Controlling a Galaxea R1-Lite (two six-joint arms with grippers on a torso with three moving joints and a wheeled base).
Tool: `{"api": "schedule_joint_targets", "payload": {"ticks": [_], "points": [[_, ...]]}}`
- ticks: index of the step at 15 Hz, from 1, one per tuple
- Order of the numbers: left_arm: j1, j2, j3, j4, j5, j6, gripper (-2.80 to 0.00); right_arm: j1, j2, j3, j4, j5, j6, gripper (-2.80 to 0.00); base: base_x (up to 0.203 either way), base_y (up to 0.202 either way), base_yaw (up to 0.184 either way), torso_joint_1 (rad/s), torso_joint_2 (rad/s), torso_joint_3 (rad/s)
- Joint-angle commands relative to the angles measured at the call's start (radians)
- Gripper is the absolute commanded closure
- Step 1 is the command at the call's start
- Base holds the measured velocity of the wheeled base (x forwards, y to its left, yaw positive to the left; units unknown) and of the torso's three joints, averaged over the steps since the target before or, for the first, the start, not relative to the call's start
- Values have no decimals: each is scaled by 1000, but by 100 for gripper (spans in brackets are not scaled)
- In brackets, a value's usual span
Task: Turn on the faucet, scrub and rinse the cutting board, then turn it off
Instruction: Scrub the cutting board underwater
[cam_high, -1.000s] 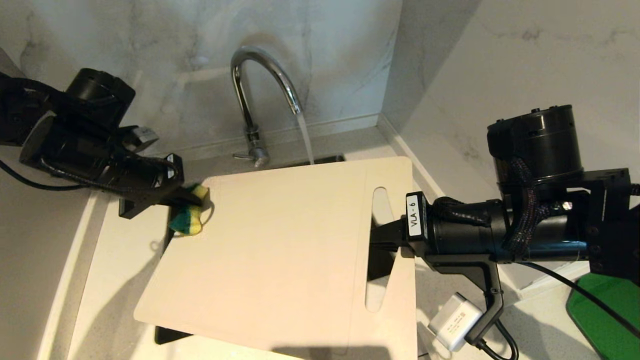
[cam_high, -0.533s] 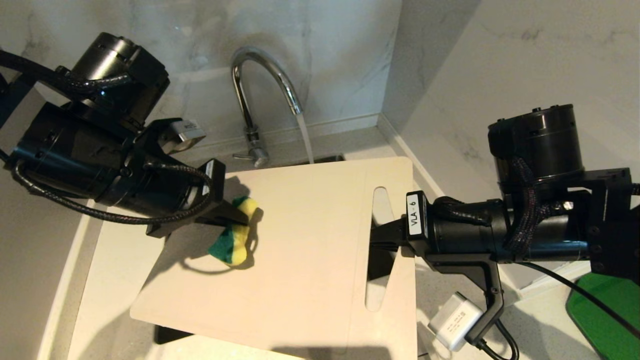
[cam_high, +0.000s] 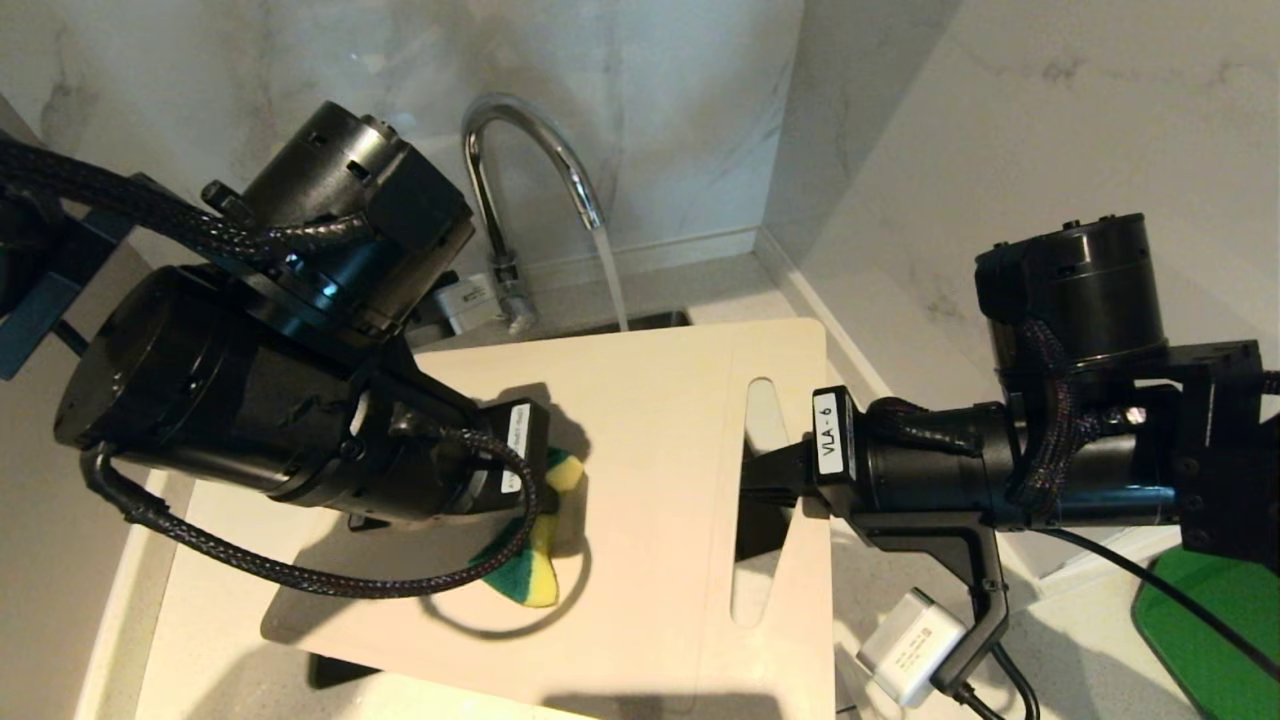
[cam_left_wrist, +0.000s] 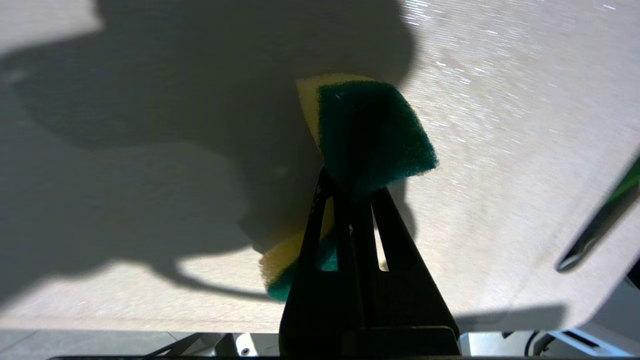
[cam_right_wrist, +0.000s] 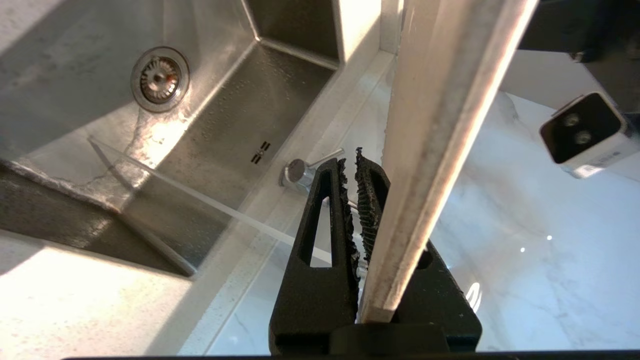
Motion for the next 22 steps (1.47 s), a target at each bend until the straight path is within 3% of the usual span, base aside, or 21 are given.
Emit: {"api": "schedule_joint_targets", "payload": {"ticks": [1, 5, 9, 13, 17, 19, 22], "points": [[32, 1, 28, 4, -3, -7, 0, 0, 0, 5, 0, 2, -7, 0, 0, 0, 0, 0, 0, 0], [117, -50, 134, 0, -11, -4, 0, -1, -4, 11, -6, 2, -1, 0, 0, 0, 0, 0, 0, 0], [230, -125, 234, -50, -60, 21, 0, -2, -5, 8, -5, 1, 0, 0, 0, 0, 0, 0, 0, 0], [323, -193, 422, -144, -86, 61, 0, -15, -12, 9, -8, 2, 12, 0, 0, 0, 0, 0, 0, 0], [519, -238, 586, -266, -172, 139, 0, -15, -17, 12, -8, 2, 13, 0, 0, 0, 0, 0, 0, 0], [600, -248, 601, -285, -225, 180, 0, -15, -17, 12, -8, 2, 13, 0, 0, 0, 0, 0, 0, 0], [582, -272, 556, -289, -246, 188, 0, -15, -14, 11, -8, 1, 14, 0, 0, 0, 0, 0, 0, 0]]}}
